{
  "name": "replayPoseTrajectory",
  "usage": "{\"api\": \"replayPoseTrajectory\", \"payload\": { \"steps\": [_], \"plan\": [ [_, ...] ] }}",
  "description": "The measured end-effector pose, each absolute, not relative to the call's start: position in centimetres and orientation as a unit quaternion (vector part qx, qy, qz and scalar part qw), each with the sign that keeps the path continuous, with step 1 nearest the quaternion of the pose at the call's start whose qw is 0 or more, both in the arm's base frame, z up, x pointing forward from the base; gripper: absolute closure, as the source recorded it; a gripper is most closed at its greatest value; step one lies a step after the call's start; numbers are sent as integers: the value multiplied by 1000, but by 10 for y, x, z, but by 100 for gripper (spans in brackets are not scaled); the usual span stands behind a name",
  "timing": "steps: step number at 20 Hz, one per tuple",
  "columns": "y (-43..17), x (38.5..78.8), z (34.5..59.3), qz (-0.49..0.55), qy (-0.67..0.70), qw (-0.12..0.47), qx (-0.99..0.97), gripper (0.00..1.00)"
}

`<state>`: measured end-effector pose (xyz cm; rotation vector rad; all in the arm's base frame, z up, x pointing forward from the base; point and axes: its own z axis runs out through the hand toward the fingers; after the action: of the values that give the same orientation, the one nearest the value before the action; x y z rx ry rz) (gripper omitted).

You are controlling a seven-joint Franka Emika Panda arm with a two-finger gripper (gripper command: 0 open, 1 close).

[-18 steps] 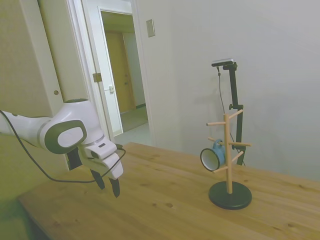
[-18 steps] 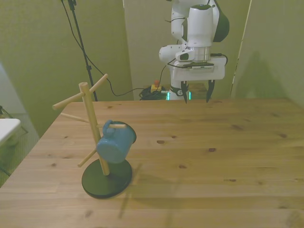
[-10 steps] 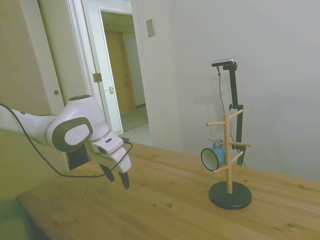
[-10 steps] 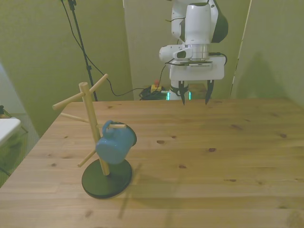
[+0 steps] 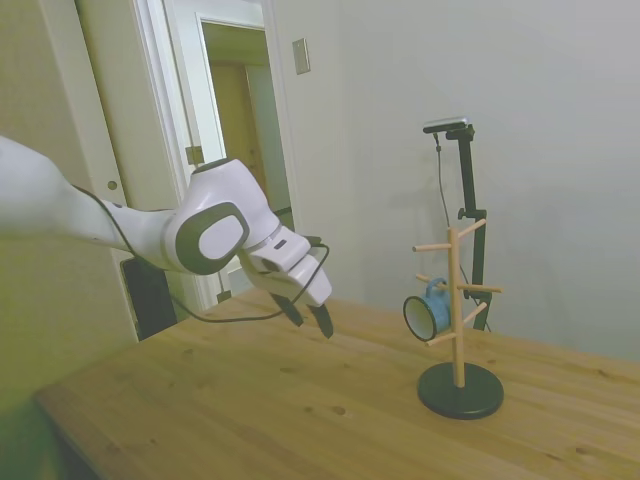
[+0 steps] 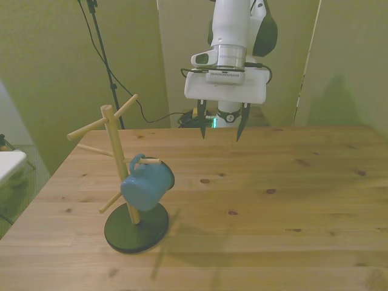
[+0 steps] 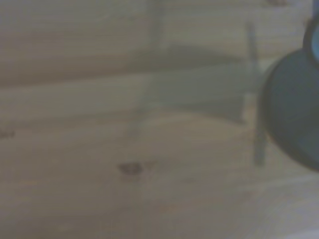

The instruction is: Unload the mug

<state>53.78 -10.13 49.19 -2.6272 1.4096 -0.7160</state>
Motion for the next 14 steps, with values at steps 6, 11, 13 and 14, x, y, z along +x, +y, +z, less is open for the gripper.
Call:
{"api": "replayPoseTrajectory", "payload": {
  "steps": [6, 11, 13, 14],
  "plan": [
    [-128, 567, 493, -288, 462, 30, -838, 0],
    [-137, 582, 484, -324, 477, 23, -817, 0],
    [-140, 587, 479, -340, 482, 18, -807, 0],
    [-141, 589, 477, -347, 485, 16, -802, 0]
  ]
}}
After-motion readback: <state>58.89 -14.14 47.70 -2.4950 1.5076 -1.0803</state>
